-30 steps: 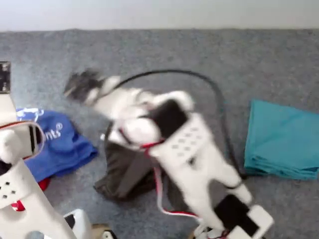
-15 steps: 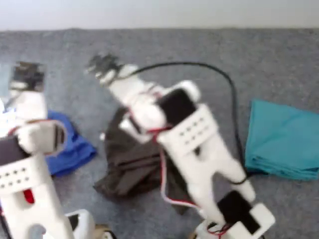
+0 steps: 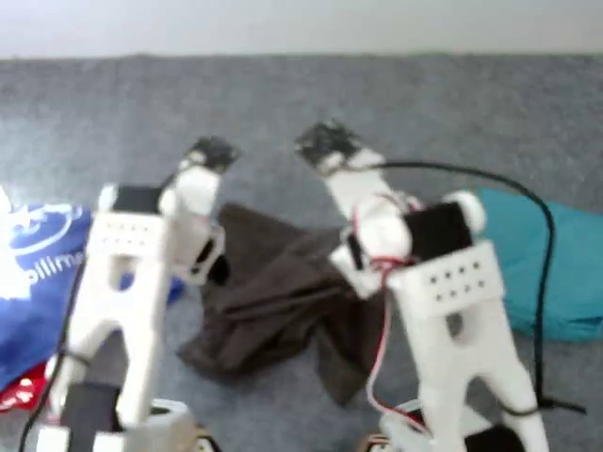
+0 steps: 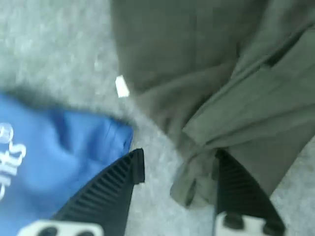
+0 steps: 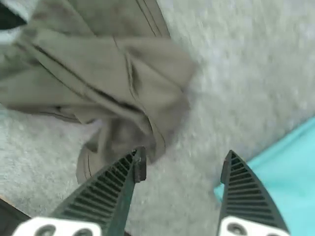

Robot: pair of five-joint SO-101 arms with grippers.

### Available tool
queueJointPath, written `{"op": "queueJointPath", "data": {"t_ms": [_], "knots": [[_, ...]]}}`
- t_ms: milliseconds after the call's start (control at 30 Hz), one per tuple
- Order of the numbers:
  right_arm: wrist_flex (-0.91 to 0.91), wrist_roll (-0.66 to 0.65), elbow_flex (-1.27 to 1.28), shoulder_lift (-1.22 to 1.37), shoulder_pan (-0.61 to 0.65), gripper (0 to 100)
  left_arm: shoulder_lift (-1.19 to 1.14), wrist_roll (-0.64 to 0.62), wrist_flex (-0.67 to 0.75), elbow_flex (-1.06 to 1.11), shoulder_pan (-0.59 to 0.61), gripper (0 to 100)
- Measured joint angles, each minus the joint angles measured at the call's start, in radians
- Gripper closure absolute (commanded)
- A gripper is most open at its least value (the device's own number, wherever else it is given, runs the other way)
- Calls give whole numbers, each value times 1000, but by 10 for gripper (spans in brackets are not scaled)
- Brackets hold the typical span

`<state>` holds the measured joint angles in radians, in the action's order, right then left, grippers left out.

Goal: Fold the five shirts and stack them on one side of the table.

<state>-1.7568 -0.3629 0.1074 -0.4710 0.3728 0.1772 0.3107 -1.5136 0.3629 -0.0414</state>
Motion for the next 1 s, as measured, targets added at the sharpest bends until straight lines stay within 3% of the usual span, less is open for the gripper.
{"op": "queueJointPath", "data": {"t_ms": [200, 400, 600, 833, 1000], "knots": [[0, -3, 192, -138, -146, 743, -224, 9, -43, -216, -98, 768], [0, -74, 308, -239, -221, 743, -362, 87, -176, -333, -115, 768], [0, -84, 374, -293, -232, 743, -370, 126, -216, -347, -107, 768], [0, -86, 397, -316, -245, 743, -370, 189, -216, -253, 2, 768], [0, -86, 397, -316, -245, 743, -370, 199, -167, -173, 5, 768]]}}
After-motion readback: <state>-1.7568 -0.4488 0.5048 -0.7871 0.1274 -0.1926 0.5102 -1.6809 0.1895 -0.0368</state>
